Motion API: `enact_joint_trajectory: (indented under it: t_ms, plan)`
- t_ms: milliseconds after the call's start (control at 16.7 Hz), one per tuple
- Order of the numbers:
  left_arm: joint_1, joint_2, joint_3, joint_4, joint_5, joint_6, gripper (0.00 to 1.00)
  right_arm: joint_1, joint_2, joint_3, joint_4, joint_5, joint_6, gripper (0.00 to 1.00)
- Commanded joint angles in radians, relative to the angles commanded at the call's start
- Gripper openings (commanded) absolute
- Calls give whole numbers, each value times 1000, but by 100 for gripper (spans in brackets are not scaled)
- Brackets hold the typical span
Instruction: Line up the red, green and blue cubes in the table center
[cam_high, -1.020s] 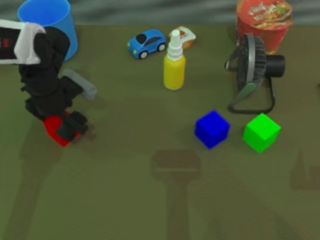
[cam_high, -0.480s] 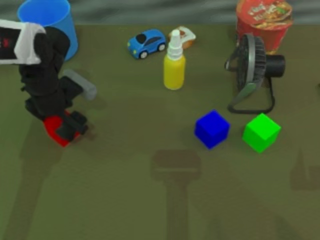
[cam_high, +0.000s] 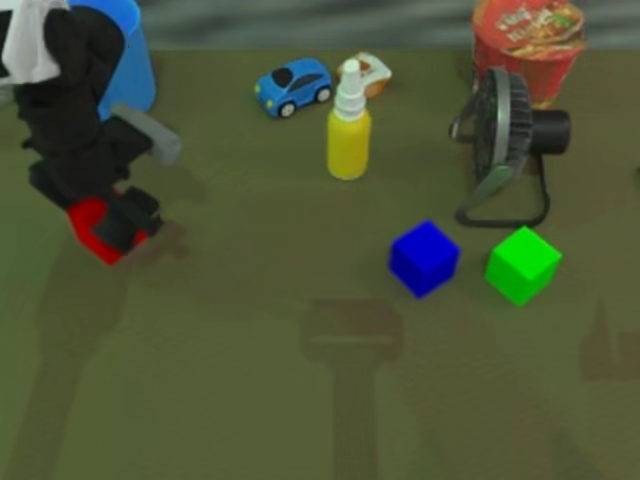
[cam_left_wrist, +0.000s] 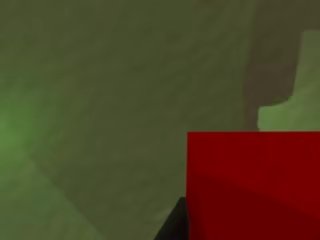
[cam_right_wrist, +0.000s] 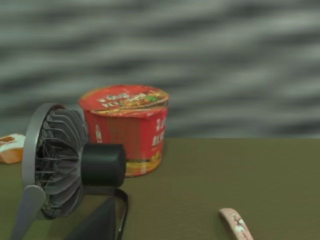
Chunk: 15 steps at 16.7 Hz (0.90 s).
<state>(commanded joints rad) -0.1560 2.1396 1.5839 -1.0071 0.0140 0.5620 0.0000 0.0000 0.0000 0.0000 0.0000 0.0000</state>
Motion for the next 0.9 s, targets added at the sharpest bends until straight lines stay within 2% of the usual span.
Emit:
enact_joint_trajectory:
  t_ms: [180, 540, 720, 900]
  plan:
    - [5, -29, 31, -51, -1, -1, 0, 0, 0, 0, 0, 0, 0, 100]
    - [-20, -29, 25, -50, -2, -34, 0, 0, 0, 0, 0, 0, 0, 100]
    - [-79, -48, 5, -51, -4, -161, 0, 0, 0, 0, 0, 0, 0, 100]
    - [-164, -82, -35, -51, -8, -359, 0, 0, 0, 0, 0, 0, 0, 100]
